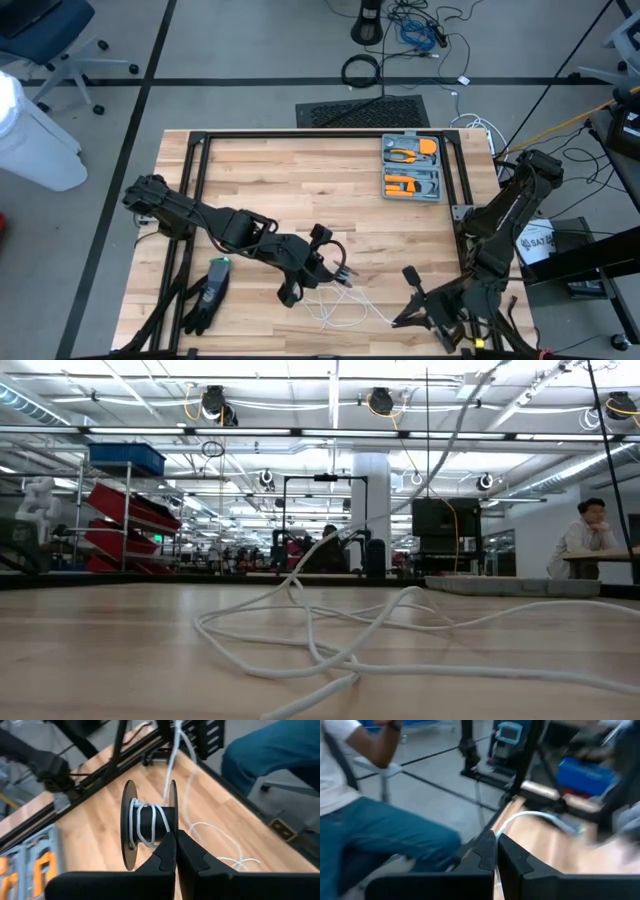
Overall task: Coil cords
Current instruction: Coil the white wire onto the spool
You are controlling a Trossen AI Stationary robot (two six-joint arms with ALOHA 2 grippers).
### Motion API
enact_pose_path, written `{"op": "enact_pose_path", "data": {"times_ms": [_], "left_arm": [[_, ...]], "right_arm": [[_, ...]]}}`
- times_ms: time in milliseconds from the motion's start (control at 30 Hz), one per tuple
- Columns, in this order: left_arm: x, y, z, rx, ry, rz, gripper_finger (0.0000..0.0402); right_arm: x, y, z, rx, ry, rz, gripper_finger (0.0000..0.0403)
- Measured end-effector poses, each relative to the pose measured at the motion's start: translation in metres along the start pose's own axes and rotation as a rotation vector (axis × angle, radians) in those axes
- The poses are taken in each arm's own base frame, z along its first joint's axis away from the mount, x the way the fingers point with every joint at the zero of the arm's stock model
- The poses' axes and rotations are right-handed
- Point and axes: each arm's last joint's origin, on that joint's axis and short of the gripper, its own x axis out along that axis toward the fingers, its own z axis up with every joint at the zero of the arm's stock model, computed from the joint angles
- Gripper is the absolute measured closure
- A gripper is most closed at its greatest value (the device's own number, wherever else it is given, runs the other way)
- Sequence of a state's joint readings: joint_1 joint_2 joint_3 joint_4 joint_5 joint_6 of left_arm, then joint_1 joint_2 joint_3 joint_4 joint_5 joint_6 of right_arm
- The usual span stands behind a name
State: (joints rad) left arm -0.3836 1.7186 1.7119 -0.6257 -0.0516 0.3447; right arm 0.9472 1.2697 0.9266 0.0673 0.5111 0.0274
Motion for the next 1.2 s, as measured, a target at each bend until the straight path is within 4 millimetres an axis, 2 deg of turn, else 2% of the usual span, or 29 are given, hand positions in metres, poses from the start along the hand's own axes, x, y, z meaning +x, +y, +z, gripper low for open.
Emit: {"op": "enact_pose_path", "data": {"times_ms": [233,400,700,933,1200], "left_arm": [[0.014,-0.003,-0.002,0.002,-0.026,-0.11,0.0402],[0.022,-0.006,-0.002,0.02,-0.059,-0.18,0.0402],[0.029,-0.008,0.002,0.059,-0.128,-0.236,0.0402],[0.029,-0.009,0.007,0.097,-0.195,-0.257,0.0402],[0.028,-0.02,0.015,0.192,-0.266,-0.284,0.0402]], "right_arm": [[0.0,-0.019,0.037,-0.144,-0.071,-0.153,0.0403],[0.005,-0.036,0.045,-0.195,-0.07,-0.217,0.0403],[0.015,-0.067,0.043,-0.193,-0.037,-0.323,0.0403],[0.036,-0.078,0.03,-0.181,0.024,-0.358,0.0403],[0.06,-0.09,0.012,-0.146,0.086,-0.327,0.0403]]}}
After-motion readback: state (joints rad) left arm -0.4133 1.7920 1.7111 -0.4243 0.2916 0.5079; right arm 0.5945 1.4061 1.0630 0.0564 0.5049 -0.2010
